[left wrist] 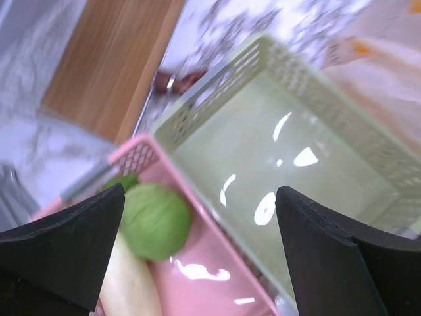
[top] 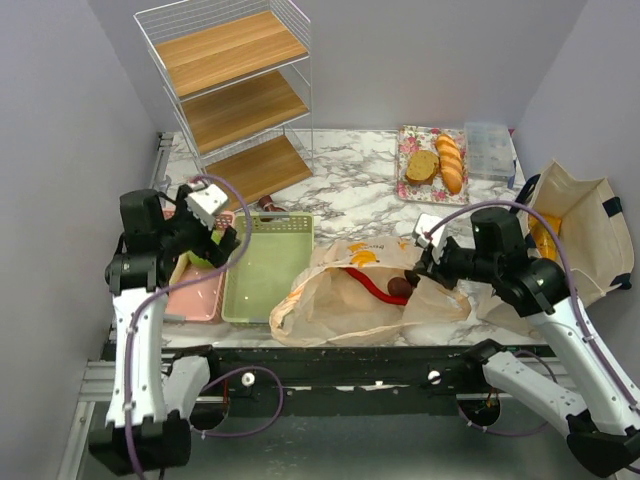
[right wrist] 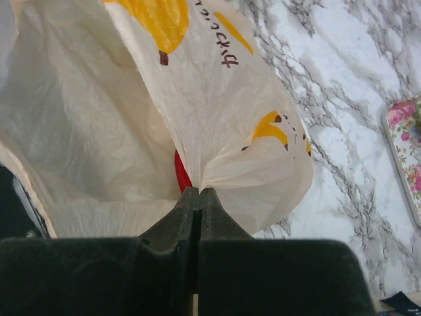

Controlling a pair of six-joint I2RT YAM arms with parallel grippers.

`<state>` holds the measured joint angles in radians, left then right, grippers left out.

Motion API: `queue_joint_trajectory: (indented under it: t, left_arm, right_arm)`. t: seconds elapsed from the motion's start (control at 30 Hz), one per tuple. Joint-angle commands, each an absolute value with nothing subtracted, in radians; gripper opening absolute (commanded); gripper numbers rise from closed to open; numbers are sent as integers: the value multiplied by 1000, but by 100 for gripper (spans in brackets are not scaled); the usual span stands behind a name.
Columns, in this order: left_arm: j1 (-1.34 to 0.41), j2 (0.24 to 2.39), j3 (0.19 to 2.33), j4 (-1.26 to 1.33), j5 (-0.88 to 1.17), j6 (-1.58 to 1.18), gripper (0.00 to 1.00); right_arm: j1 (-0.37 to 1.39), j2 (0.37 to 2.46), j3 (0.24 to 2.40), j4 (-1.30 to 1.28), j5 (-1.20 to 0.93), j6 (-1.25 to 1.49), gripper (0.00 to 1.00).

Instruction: Untie the knot of the grocery bags and take out the mixed food

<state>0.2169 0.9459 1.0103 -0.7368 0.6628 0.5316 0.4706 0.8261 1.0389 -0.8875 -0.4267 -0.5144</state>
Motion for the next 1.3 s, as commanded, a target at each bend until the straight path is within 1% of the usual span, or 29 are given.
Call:
queue_joint_trajectory:
  t: [0.0, 0.07, 0.13, 0.2, 0.3, 0.4, 0.5, 0.6, 0.7, 0.77, 0.87, 0.9, 0.93, 1.0, 1.13, 1.27]
  left_arm:
    - [10, 786, 1057, -828, 842, 636, 98]
    - [-138, 725, 1062, -833, 832, 665, 97]
    - [-309, 688, 1066, -828, 779, 693, 93]
    - [-478, 686, 1075, -834, 708, 735, 89]
    - [-732, 726, 1108, -831, 597, 806, 81]
    - [-983, 819, 1143, -770, 475, 837, 59]
    - [-1105, 953, 1203, -724, 443, 831, 39]
    - [-1186, 1065, 1210, -661, 406, 870, 30]
    - [-1263, 1156, 1181, -575, 338, 932, 26]
    - [-1285, 1231, 1185, -528, 279, 932, 26]
    - [-1291, 1366, 1214, -531, 202, 940, 26]
    - [-1291, 1399, 1212, -527, 174, 957, 28]
    - [-1291, 1434, 1201, -513, 138, 977, 33]
    - [-1288, 1486, 1178, -480, 88, 1018, 37]
    - [-1270, 1570, 1170, -456, 62, 1052, 42]
    - [-1247, 1641, 1168, -426, 46, 1077, 57]
  right_arm:
    - [477, 800, 970, -902, -492, -643, 1]
    - [476, 782, 948, -928, -496, -702, 1]
    - [477, 761, 932, -956, -498, -762, 1]
    - [477, 751, 930, -974, -486, -806, 1]
    - [477, 763, 956, -988, -480, -780, 1]
    - [477, 795, 986, -1007, -498, -719, 1]
    - [477, 828, 1012, -1044, -496, -687, 1]
    - [477, 853, 1040, -1089, -476, -675, 1]
    - [477, 862, 1061, -1117, -454, -650, 1]
    - [476, 864, 1071, -1128, -458, -634, 1]
    - [476, 856, 1069, -1129, -465, -611, 1]
    - [476, 854, 1067, -1128, -461, -602, 1]
    - [476, 855, 1065, -1132, -460, -597, 1]
    - [477, 858, 1062, -1139, -458, -581, 1]
    - [477, 861, 1054, -1145, -456, -561, 1]
    - [477, 869, 1054, -1144, -451, -540, 1]
